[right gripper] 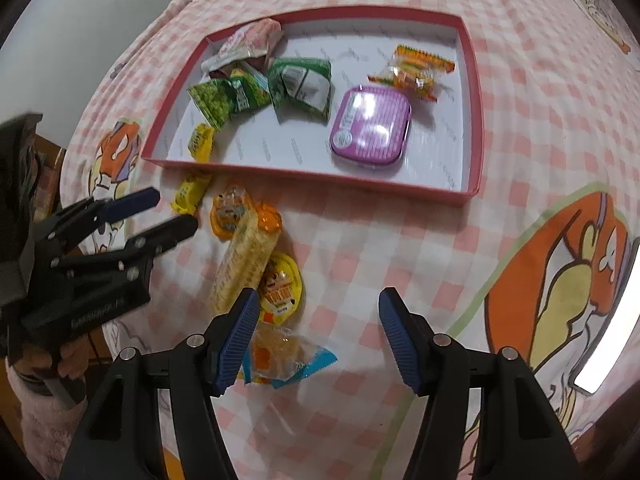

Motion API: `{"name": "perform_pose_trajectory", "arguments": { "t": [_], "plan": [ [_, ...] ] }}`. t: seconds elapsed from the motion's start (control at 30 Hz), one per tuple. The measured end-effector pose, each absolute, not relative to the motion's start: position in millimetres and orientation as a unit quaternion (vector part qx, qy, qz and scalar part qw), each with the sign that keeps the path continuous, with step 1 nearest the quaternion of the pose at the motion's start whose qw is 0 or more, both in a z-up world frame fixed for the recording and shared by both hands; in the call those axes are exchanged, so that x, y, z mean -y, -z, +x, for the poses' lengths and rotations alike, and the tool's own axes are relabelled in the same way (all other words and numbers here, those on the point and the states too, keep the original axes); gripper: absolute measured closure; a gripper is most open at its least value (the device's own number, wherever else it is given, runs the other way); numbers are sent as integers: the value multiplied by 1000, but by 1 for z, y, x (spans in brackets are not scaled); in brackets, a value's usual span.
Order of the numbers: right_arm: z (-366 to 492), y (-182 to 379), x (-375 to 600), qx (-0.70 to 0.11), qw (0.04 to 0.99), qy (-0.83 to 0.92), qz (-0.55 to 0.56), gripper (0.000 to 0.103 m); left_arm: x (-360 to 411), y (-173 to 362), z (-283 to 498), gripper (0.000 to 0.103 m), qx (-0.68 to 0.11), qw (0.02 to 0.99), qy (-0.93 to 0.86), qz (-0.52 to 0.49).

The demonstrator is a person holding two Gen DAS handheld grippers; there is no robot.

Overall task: Organize snacks
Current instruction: 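Move both open tools back from the box to the snack pile, then grasp a second yellow candy with the left tool while the right tool grasps the rice cracker bar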

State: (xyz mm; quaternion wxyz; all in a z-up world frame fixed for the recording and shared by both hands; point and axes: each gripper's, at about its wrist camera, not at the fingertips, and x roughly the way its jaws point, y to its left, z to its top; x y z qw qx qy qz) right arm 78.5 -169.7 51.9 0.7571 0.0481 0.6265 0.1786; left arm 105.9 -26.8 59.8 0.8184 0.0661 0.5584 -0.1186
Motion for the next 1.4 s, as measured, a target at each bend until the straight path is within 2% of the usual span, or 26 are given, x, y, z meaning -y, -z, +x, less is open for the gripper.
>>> {"name": "perform_pose_trajectory", "arguments": {
  "t": [0.1,0.23,0.27,0.3,0.33,0.7,0.77,0.97,1.2,1.4],
  "plan": [
    [77,-45,170,-632,752,-181,53,40,25,-52,114,55,-559,820,112,60],
    [76,-41,173,-635,748,-183,60,40,27,-42,123,62,-563,817,112,50],
    [75,-40,174,-635,748,-184,63,40,28,-40,125,69,-564,817,112,49],
    [75,-39,174,-635,747,-184,66,40,28,-36,126,80,-564,816,113,47],
    [75,-39,175,-635,747,-185,69,40,28,-35,126,81,-564,817,115,45],
    [75,-49,154,-626,745,-216,80,40,5,-38,93,82,-564,816,117,44],
    [74,-51,145,-624,743,-229,80,47,-3,-39,84,82,-565,816,114,43],
    [76,-41,116,-637,733,-232,59,57,-19,-34,71,82,-573,811,115,37],
    [80,-20,97,-648,723,-234,59,60,-30,-30,71,82,-577,807,124,26],
    [77,-23,90,-640,731,-235,40,64,-27,-29,74,82,-578,806,125,26]
  ]
}}
